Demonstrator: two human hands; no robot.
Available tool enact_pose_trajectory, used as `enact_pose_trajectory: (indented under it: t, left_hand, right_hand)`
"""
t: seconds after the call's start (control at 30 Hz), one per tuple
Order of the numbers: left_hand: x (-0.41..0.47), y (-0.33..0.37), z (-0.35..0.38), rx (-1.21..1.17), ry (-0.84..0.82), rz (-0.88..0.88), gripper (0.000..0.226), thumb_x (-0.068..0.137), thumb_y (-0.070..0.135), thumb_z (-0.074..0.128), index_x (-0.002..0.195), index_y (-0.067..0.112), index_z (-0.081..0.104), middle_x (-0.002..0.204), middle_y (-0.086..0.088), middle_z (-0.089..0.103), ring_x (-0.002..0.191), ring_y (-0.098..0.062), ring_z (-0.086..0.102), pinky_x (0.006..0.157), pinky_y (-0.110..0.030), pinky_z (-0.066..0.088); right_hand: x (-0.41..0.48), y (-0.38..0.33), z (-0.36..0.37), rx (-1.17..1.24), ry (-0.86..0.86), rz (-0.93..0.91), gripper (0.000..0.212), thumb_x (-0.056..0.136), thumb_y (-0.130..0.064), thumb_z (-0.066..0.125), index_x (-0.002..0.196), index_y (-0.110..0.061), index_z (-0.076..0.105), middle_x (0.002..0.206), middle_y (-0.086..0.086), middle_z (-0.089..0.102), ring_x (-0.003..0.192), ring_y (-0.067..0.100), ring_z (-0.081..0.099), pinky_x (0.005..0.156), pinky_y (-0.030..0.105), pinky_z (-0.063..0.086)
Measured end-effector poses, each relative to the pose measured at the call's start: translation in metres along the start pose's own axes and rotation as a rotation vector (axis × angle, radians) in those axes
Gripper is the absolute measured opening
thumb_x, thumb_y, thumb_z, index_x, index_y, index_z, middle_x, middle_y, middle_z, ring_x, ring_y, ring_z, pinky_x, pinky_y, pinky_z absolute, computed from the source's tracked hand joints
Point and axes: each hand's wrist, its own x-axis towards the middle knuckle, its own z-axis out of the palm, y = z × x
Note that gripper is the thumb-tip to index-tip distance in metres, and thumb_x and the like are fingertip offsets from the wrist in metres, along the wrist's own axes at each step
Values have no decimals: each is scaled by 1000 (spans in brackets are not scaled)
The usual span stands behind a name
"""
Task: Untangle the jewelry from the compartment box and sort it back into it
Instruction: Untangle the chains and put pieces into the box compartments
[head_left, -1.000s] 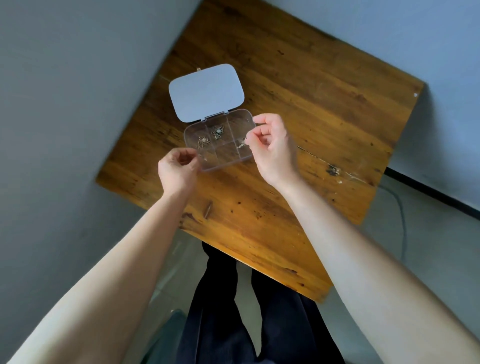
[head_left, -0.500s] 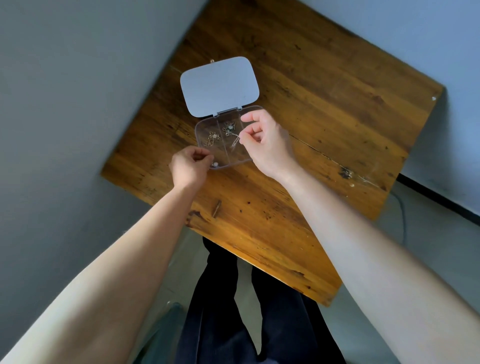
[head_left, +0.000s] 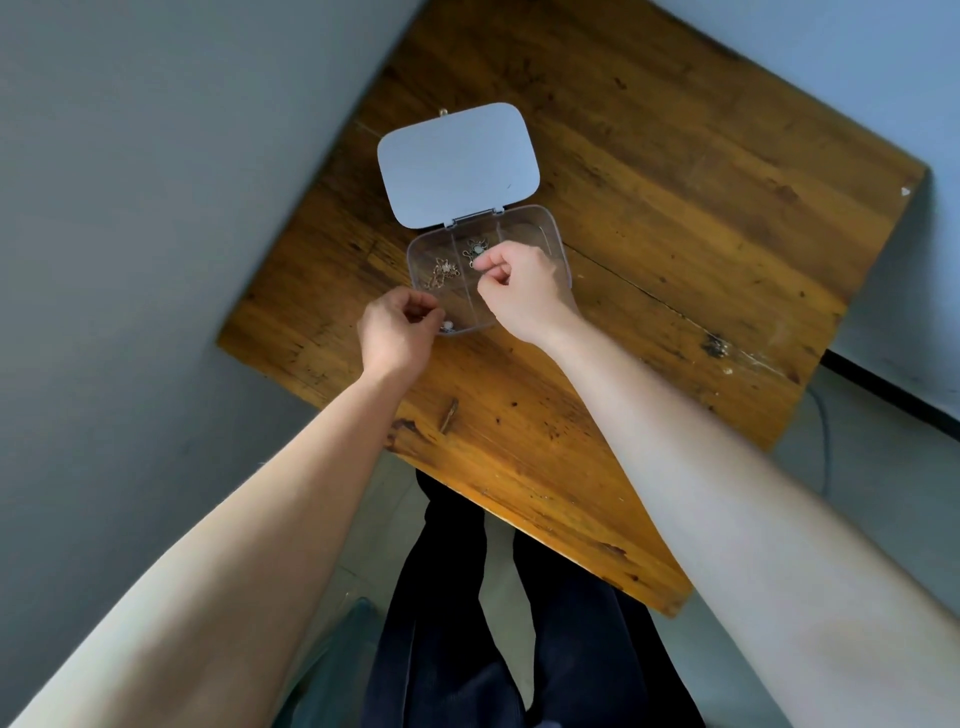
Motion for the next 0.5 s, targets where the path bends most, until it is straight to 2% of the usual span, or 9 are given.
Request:
enact_pose_trajectory:
  t: [0.07,0.17,0.33,0.5]
  left_hand:
    - [0,-1,1,-9,1,1,6,84,18,74,88,21,71,88,6,71,82,-11,67,72,-30,58]
    - [-1,-1,3,-47,20,-23,6,84,18,74,88,21,72,88,5,71,83,-12,68,74,-33,59]
    - [-3,0,2,-85,30,-37,8,82,18,75,84,25,71,86,9,72,81,-9,69,75,-32,60]
    - [-3,0,1,-110,34,-71,10,81,18,76,80,26,71,85,9,73,80,-8,70,75,-32,59]
  right_hand:
    - [-3,-10,-3,85,39,-26,20,90,-21,63,107,-26,72,85,-17,66,83,3,62,73,20,51]
    - [-12,-23,-14,181,126,-55,17,86,-23,65,101,-25,73,81,-18,66,78,0,63,69,15,52]
    - [-19,-32,-34,254,160,-77,19,87,-19,66,104,-18,75,80,-15,67,77,1,65,64,4,48]
    - [-13,-20,-32,176,69,3,20,87,-20,64,104,-22,74,86,-10,73,84,4,68,71,12,50]
